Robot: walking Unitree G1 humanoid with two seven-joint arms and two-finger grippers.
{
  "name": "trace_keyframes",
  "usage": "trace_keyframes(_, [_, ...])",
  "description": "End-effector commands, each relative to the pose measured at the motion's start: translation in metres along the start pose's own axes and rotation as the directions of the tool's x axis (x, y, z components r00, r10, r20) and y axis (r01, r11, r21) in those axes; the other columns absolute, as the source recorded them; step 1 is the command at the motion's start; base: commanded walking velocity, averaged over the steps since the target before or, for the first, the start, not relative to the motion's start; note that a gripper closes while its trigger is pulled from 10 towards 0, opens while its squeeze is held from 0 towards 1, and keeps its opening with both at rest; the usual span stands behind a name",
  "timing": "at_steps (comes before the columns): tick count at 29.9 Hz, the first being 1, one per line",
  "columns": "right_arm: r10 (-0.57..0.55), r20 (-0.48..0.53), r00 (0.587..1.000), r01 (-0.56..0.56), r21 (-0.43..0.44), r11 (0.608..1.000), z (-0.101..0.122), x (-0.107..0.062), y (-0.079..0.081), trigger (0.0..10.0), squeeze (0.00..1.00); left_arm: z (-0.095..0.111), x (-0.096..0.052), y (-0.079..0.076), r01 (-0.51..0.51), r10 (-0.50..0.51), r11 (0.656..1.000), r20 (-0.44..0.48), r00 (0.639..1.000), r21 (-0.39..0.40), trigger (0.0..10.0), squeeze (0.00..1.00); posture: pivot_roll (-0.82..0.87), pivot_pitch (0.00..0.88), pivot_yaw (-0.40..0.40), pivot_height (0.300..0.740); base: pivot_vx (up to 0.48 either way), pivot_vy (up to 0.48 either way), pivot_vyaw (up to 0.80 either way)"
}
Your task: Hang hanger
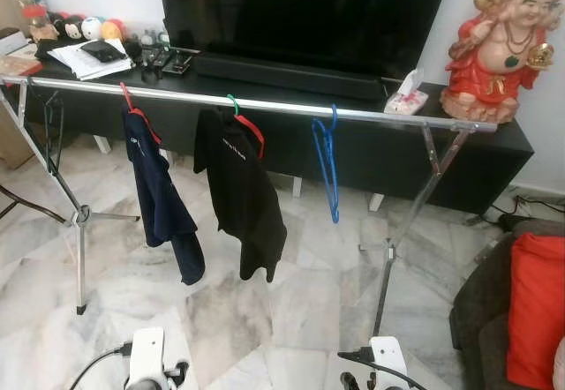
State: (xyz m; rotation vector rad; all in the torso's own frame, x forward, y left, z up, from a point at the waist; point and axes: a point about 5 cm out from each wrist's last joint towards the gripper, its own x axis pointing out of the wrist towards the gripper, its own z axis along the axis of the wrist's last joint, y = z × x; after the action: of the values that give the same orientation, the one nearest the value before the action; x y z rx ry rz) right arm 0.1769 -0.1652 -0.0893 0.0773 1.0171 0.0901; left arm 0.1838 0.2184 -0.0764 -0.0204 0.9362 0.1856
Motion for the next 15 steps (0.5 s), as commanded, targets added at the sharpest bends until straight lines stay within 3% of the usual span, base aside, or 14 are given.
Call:
trace_keyframes(1, [-0.016,0.016,1.000,0.015,0.037,0.999,0.0011,-0.0002,-0.0018,10.0,0.00,-0.0055,0.0001,0.0022,-0.019,0.021,0.999,-0.039,0.999,0.046,10.0,0.00,0.04,0.000,-0.052,0.740,0.000,0.000,0.00])
trace_keyframes(15, [-0.034,0.011,0.999,0.033,0.070,0.997,-0.0003,0.0001,-0.0005,10.0,0.00,-0.0134,-0.0006,0.0029,-0.022,0.025,0.999,-0.049,0.999,0.048,10.0,0.00,0.04,0.000,-0.045,0.740,0.000,0.000,0.00])
